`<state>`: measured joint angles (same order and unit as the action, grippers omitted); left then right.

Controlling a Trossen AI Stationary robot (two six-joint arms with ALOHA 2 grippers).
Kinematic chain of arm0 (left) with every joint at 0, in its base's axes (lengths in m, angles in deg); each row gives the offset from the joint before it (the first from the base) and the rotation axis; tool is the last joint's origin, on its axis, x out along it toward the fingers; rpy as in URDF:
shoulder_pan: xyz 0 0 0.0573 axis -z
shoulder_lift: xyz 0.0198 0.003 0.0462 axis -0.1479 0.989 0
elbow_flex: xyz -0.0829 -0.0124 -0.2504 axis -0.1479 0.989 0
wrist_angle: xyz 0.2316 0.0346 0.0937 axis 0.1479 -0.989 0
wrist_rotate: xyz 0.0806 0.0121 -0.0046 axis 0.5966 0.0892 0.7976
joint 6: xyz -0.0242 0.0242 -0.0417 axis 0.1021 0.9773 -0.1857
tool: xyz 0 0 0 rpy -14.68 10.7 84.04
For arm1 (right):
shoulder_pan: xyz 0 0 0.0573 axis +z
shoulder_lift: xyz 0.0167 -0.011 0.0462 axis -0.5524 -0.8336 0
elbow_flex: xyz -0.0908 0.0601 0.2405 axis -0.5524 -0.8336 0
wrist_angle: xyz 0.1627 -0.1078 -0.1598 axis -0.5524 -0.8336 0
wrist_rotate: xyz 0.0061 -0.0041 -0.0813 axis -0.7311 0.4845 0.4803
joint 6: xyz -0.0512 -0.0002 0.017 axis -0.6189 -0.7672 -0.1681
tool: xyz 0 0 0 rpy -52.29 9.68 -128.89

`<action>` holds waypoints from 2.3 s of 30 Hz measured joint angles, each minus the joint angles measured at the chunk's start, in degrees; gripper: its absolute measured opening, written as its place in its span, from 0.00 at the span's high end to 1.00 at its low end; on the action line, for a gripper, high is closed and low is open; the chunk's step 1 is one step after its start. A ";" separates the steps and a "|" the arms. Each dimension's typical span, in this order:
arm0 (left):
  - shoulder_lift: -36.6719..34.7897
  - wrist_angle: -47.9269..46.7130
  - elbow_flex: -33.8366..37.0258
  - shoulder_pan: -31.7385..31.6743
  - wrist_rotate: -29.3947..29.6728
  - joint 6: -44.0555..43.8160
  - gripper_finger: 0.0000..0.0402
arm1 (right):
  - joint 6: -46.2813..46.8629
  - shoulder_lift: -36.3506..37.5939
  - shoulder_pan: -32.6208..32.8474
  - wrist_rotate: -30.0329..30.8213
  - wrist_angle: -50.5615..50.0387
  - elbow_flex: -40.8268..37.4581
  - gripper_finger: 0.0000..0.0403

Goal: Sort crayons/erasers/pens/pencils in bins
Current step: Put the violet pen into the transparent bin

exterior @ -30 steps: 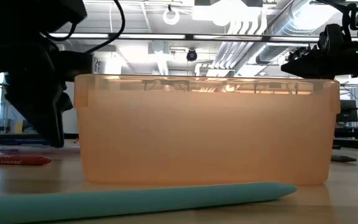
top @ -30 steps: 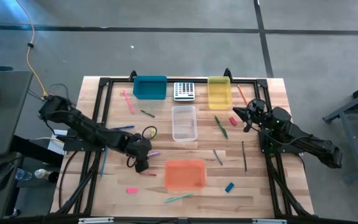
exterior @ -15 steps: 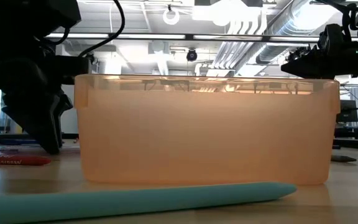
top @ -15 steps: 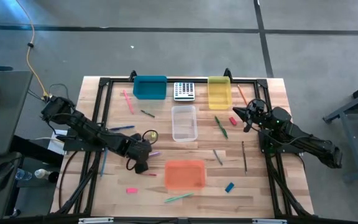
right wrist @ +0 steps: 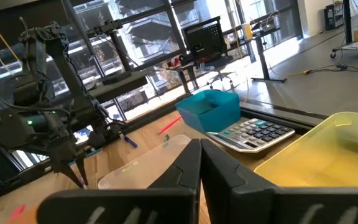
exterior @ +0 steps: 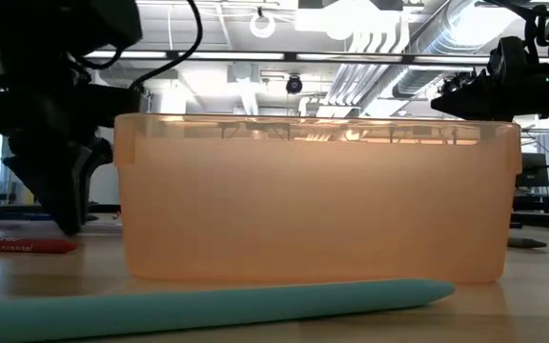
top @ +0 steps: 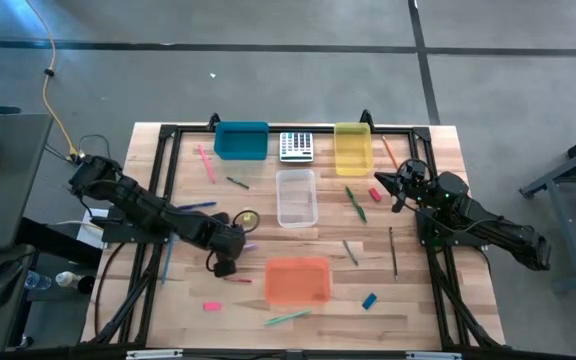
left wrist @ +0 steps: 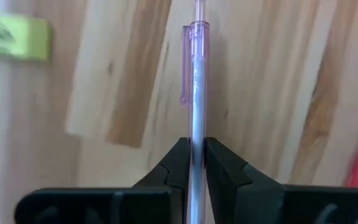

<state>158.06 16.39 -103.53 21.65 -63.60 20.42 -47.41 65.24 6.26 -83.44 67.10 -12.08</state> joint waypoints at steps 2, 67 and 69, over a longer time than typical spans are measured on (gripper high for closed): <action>-0.14 -1.03 -2.45 -0.66 1.33 2.59 0.94 | 0.00 0.00 -0.01 0.00 0.01 0.00 1.00; 30.41 -2.61 -40.45 -29.28 -5.84 92.58 0.95 | 0.00 0.02 -0.01 0.01 0.01 -0.01 1.00; 30.80 -2.65 -40.53 -29.30 -5.00 92.52 0.94 | 0.00 0.02 0.01 0.01 0.00 0.00 1.00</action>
<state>188.85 13.74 -144.06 -7.66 -68.60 112.95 -47.41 65.26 6.26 -83.43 67.10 -12.08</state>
